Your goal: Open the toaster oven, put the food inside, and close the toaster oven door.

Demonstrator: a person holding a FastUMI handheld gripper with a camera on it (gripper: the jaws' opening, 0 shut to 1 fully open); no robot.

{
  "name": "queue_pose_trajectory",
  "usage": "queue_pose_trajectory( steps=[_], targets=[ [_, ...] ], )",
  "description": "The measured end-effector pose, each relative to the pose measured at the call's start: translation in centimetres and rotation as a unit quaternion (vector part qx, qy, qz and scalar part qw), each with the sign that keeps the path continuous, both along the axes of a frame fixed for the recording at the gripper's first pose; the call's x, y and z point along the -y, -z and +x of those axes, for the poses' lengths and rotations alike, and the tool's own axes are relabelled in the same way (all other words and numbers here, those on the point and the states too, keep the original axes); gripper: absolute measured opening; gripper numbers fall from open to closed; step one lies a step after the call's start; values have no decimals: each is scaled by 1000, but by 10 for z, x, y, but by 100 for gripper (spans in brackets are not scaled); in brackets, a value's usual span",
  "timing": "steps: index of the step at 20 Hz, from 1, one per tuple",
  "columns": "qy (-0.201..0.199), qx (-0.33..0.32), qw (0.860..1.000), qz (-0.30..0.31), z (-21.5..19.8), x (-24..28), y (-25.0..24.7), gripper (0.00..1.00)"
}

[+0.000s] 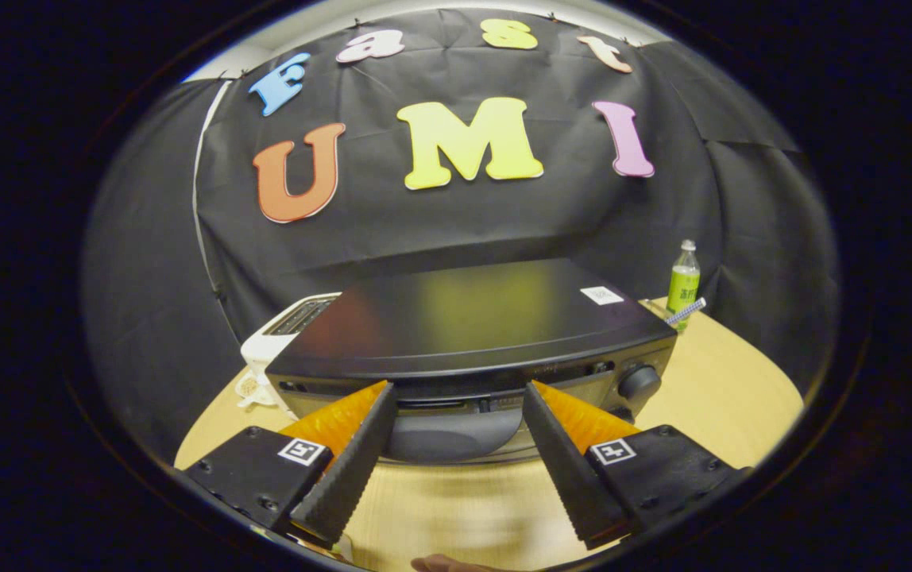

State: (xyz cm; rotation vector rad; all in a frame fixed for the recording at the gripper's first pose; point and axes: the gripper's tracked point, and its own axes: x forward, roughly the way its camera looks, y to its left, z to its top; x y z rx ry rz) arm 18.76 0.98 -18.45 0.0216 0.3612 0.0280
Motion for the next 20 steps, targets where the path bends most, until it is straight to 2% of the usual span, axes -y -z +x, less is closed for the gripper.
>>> queue_pose_trajectory(
  steps=[8,13,20],
  targets=[
    [0,-3,999,-36,-47,4,19,100],
    [14,-7,998,-60,-80,8,48,100],
    [7,-29,998,-60,-112,13,93,100]
  ],
)
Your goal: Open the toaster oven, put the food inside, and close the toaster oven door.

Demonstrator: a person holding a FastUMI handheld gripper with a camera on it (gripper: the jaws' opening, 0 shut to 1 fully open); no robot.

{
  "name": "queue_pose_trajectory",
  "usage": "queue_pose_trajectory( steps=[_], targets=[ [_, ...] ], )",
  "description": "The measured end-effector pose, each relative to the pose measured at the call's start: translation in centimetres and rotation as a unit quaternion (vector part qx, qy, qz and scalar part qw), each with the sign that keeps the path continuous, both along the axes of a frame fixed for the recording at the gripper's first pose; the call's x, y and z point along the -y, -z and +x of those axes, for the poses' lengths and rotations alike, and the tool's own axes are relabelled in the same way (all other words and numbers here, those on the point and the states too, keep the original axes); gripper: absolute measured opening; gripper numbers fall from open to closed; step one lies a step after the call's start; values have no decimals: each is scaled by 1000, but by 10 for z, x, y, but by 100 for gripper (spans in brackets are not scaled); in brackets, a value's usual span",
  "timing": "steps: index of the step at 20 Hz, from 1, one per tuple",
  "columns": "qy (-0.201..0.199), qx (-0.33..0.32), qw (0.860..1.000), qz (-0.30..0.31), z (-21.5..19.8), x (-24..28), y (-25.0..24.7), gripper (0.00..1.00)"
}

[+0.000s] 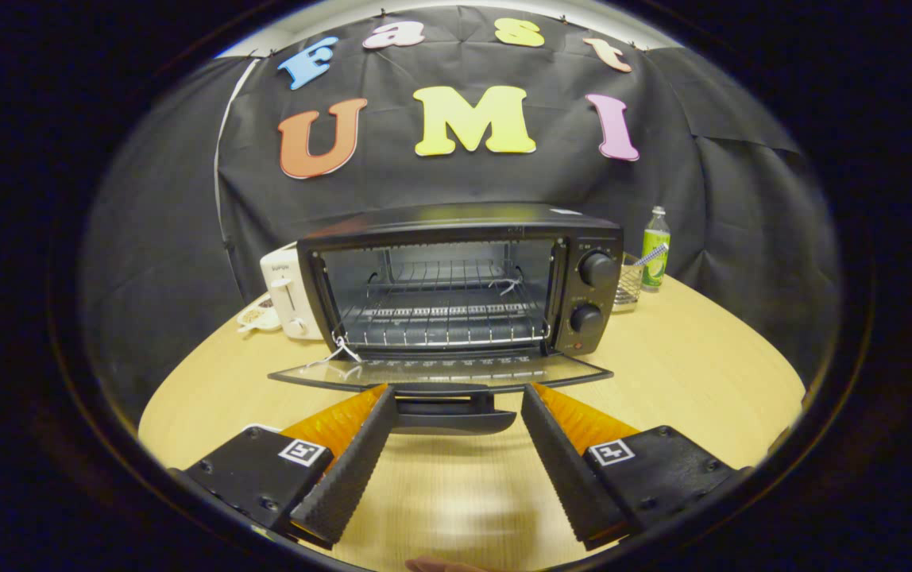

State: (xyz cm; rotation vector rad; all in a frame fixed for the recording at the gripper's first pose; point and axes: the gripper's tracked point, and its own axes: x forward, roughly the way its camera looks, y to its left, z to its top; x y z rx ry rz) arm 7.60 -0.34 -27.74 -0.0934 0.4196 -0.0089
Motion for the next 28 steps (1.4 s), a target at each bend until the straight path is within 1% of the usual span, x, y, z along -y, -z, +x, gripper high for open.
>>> queue_pose_trajectory(
  steps=[3,6,7,9,11,12,15,18,20,21,24,26,28],
  targets=[
    [0,-18,1000,-4,-5,5,23,100],
    [7,-56,998,0,-13,9,51,100],
    [2,-34,999,2,-11,4,44,100],
    [-8,-40,999,7,-11,5,47,100],
    [-28,-49,997,45,-17,-3,41,100],
    [-35,-51,997,55,-18,-3,36,100],
    [-60,-68,994,56,-22,2,14,100],
    [-97,-78,989,85,-23,-6,-19,100],
    [-140,-102,978,117,-30,-26,-37,100],
    [-167,-127,969,128,-35,-39,-40,100],
    [-225,-221,937,152,-55,-70,-33,100],
    [-246,-276,916,158,-66,-84,-22,98],
    [-254,-318,898,167,-73,-95,-12,95]
  ],
)
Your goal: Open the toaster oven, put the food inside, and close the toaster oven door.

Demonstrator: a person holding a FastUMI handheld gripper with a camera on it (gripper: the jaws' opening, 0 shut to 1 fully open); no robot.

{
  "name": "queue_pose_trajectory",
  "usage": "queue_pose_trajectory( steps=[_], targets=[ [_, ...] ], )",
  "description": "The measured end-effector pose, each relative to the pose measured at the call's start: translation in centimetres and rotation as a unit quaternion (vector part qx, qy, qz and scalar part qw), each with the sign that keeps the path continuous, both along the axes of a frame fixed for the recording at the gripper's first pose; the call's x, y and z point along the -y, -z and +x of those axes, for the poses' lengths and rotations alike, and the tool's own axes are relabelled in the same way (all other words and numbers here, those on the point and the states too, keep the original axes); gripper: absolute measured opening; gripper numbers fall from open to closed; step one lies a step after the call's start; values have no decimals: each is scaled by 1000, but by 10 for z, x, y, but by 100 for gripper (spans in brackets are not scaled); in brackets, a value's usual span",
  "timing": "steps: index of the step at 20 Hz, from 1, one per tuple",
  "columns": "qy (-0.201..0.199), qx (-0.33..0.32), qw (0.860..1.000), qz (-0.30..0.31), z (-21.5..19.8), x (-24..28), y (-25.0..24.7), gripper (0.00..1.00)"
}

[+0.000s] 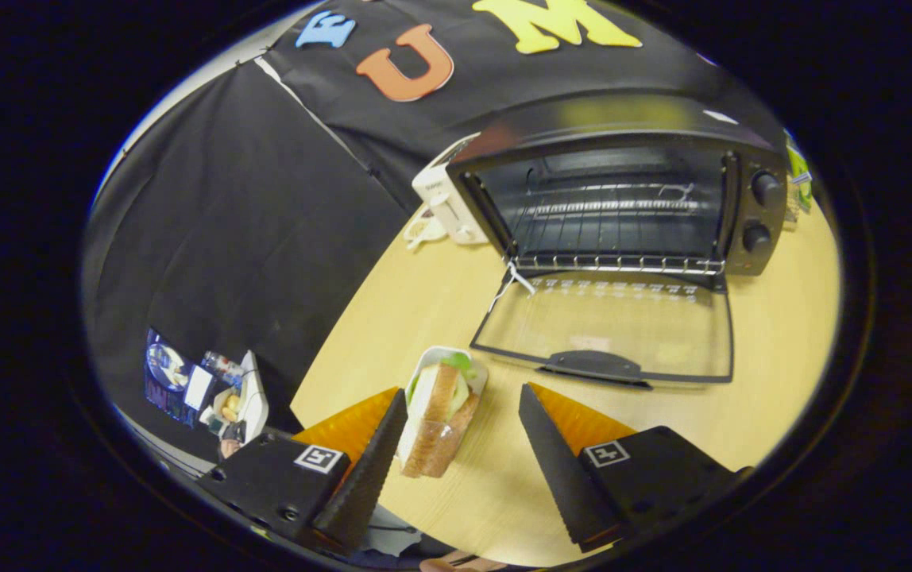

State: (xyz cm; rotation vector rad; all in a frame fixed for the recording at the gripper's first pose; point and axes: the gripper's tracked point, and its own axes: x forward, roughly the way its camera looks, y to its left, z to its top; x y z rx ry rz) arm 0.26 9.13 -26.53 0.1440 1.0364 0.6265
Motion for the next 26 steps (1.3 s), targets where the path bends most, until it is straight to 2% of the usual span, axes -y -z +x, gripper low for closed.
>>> queue_pose_trajectory(
  steps=[5,8,13,15,19,22,26],
  targets=[
    [-17,-59,998,-11,-7,-12,17,86],
    [-9,-98,995,-14,-12,-15,28,83],
    [-11,-131,991,13,-21,-23,32,52],
    [-8,-133,991,24,-21,-24,31,48],
    [5,-139,989,50,-20,-24,26,41],
    [17,-149,985,82,-18,-22,20,39],
    [34,-178,968,173,-19,-23,-14,38]
  ],
)
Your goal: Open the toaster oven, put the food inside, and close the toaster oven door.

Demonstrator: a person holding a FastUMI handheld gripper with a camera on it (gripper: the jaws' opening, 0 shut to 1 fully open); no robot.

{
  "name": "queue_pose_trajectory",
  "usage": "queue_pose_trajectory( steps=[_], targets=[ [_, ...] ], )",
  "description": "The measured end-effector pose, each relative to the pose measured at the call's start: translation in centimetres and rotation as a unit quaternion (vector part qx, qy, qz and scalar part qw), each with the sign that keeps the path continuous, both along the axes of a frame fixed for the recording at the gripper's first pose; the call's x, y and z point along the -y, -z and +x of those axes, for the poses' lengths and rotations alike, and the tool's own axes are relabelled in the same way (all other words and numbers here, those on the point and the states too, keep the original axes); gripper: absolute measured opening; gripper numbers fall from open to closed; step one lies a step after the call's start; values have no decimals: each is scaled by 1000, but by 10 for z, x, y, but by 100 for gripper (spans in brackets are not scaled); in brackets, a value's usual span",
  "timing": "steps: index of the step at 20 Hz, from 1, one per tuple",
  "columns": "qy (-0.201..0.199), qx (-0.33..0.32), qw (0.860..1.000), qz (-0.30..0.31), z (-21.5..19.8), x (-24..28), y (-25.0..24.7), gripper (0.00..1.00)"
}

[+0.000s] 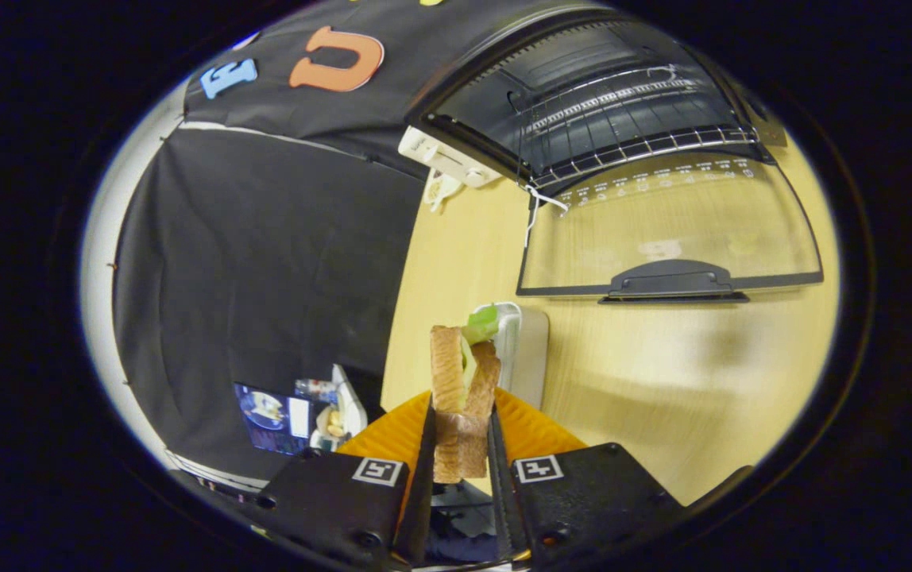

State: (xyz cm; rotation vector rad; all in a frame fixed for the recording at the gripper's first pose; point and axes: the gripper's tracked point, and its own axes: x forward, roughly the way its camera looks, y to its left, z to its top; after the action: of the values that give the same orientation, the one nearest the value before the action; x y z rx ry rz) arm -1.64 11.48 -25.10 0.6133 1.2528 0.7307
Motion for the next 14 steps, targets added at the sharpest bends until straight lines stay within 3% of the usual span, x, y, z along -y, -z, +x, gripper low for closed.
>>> queue_pose_trajectory(
  steps=[4,9,11,14],
  targets=[
    [39,11,997,64,20,16,-17,38],
    [163,76,974,140,76,44,-25,38],
    [231,103,950,184,102,59,-33,38],
    [338,157,899,229,141,86,-41,38]
  ],
)
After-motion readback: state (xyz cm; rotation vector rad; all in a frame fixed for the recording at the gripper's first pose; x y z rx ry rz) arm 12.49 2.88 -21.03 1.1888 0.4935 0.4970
